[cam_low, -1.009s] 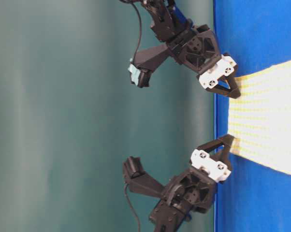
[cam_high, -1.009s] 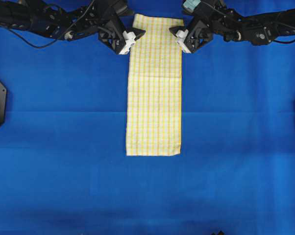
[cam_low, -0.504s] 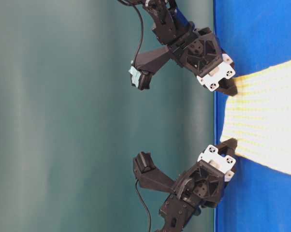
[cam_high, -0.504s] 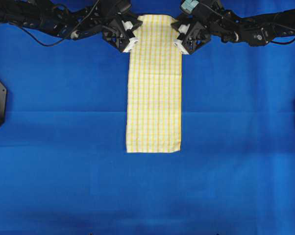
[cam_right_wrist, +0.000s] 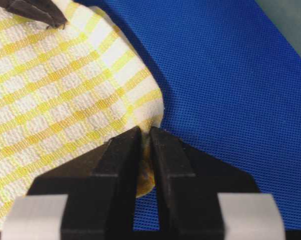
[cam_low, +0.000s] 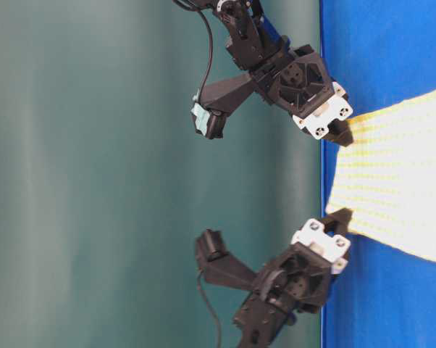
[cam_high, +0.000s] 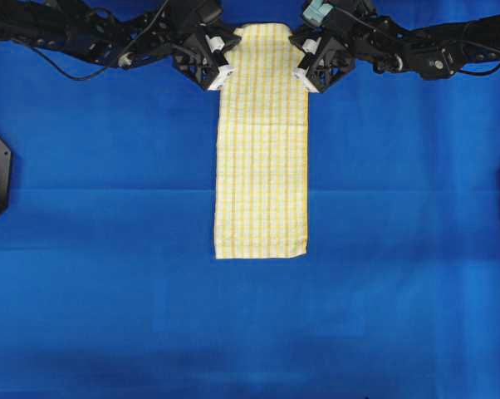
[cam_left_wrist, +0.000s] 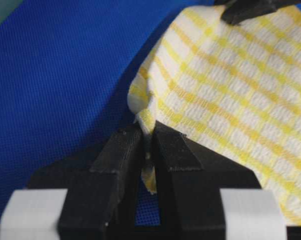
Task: Fold the yellow towel.
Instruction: 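Grasp the strip's top corners with both grippers, then fold the top end down over the bottom half of the strip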
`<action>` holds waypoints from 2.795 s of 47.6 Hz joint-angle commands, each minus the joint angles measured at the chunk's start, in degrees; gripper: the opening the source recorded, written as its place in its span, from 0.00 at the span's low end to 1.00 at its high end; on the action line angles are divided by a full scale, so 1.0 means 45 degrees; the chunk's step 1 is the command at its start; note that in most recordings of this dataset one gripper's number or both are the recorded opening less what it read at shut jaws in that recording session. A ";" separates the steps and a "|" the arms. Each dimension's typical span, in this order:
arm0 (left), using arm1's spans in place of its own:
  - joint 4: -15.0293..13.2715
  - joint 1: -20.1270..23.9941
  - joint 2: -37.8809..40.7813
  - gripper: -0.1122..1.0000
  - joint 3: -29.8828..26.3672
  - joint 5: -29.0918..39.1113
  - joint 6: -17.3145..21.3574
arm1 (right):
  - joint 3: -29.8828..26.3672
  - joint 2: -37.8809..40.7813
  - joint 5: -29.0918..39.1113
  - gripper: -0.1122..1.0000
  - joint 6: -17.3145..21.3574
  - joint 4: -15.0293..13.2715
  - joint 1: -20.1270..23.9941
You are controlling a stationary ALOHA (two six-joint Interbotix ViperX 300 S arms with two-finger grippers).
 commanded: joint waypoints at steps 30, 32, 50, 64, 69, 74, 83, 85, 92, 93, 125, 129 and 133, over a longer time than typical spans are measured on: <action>-0.0020 -0.0840 -0.2246 0.14 0.1094 0.0195 -0.0098 | 0.0488 -0.2012 0.0137 0.17 0.0117 -0.0098 0.0898; -0.0020 -0.1113 -0.2363 0.14 0.1230 0.0195 -0.0117 | 0.0605 -0.2070 0.0137 0.17 0.0156 -0.0059 0.1094; -0.0020 -0.3965 -0.3320 0.14 0.2539 -0.0117 -0.1777 | 0.2266 -0.3613 0.0117 0.17 0.0293 0.0977 0.3789; -0.0039 -0.6270 -0.3848 0.14 0.3242 -0.0215 -0.3418 | 0.2695 -0.3906 0.0098 0.17 0.0293 0.1973 0.5371; -0.0039 -0.6855 -0.4082 0.14 0.3340 -0.0215 -0.3750 | 0.2695 -0.3867 0.0078 0.17 0.0293 0.2227 0.5840; -0.0039 -0.7285 -0.4121 0.14 0.3242 -0.0254 -0.3789 | 0.2715 -0.3867 0.0137 0.17 0.0293 0.2500 0.6191; -0.0039 -0.7754 -0.3945 0.14 0.2969 -0.0234 -0.3809 | 0.2773 -0.3867 0.0137 0.17 0.0293 0.2812 0.6719; -0.0039 -0.7832 -0.3926 0.14 0.2930 -0.0254 -0.3809 | 0.2773 -0.3848 0.0117 0.17 0.0293 0.2891 0.6836; -0.0020 -0.8125 -0.3906 0.14 0.2910 -0.0234 -0.3809 | 0.2754 -0.3789 0.0098 0.17 0.0293 0.3066 0.7227; -0.0039 -0.8164 -0.3887 0.14 0.2910 -0.0234 -0.3809 | 0.2754 -0.3789 0.0098 0.17 0.0293 0.3086 0.7266; -0.0059 -0.8379 -0.2910 0.14 0.2793 -0.0215 -0.3770 | 0.2480 -0.3105 0.0156 0.17 0.0293 0.3379 0.7910; -0.0059 -0.8301 -0.2910 0.14 0.2754 0.0156 -0.3770 | 0.2441 -0.3125 0.0156 0.17 0.0293 0.3398 0.7910; -0.0059 -0.8184 -0.2949 0.14 0.2695 0.0742 -0.3789 | 0.2422 -0.3086 0.0156 0.18 0.0293 0.3437 0.7930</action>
